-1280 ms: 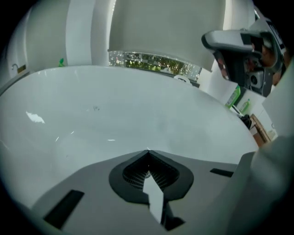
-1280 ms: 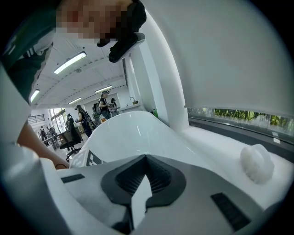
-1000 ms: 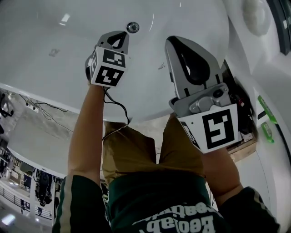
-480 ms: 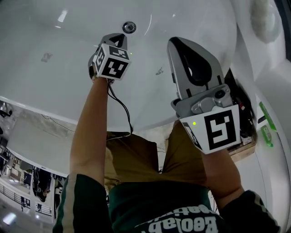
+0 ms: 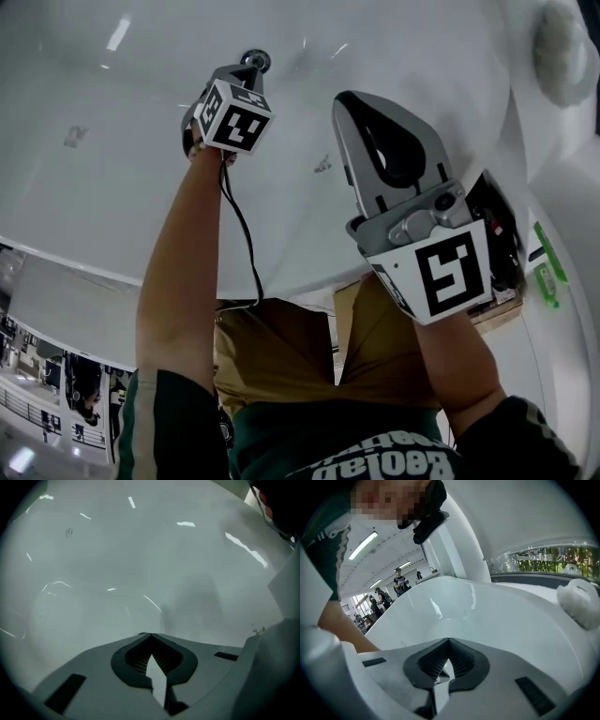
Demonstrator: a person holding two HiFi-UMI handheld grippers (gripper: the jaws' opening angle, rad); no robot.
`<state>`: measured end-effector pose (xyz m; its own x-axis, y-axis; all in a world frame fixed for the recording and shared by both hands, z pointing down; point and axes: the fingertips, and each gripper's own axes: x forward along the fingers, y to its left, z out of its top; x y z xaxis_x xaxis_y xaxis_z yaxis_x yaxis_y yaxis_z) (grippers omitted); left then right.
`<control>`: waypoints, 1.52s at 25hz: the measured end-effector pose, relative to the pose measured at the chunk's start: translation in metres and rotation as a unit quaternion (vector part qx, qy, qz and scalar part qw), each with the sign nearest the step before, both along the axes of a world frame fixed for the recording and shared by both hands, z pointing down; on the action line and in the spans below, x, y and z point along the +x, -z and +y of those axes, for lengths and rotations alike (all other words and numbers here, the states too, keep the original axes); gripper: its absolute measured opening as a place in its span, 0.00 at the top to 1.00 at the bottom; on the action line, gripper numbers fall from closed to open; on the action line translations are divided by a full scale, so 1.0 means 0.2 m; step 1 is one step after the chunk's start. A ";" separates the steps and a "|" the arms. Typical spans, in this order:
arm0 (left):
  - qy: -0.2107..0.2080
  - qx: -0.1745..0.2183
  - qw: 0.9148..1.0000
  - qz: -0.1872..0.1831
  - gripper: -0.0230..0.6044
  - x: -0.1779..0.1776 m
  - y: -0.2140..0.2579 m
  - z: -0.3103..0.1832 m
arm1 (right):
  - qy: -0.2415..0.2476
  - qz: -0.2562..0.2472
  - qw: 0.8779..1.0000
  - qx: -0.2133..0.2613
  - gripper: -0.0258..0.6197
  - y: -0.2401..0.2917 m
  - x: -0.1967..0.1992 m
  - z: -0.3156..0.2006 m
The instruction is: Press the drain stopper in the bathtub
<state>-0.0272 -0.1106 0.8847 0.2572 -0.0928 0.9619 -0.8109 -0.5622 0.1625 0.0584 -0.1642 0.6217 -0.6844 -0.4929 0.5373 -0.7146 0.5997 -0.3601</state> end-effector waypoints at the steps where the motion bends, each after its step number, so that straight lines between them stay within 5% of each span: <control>1: -0.002 -0.001 1.000 -0.003 0.96 0.00 -0.03 0.00 | 0.003 0.000 1.000 0.003 0.94 -0.01 0.00 -0.01; 18: -0.008 -0.011 0.999 -0.041 0.96 -0.04 -0.37 0.11 | 0.044 -0.018 0.999 -0.002 0.94 -0.09 -0.03 0.04; 29: -0.018 -0.017 0.998 -0.064 0.96 -0.05 -0.50 0.08 | 0.028 -0.062 0.997 -0.026 0.94 -0.09 -0.01 0.05; 38: -0.015 -0.033 0.997 -0.066 0.96 -0.04 -0.57 0.06 | 0.007 -0.035 0.999 -0.026 0.94 -0.16 0.01 -0.01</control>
<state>-0.0359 -0.0987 0.9984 0.1289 -0.0231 0.9914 -0.8101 -0.5790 0.0918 0.0604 -0.1665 0.6545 -0.7270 -0.4557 0.5135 -0.6790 0.5879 -0.4396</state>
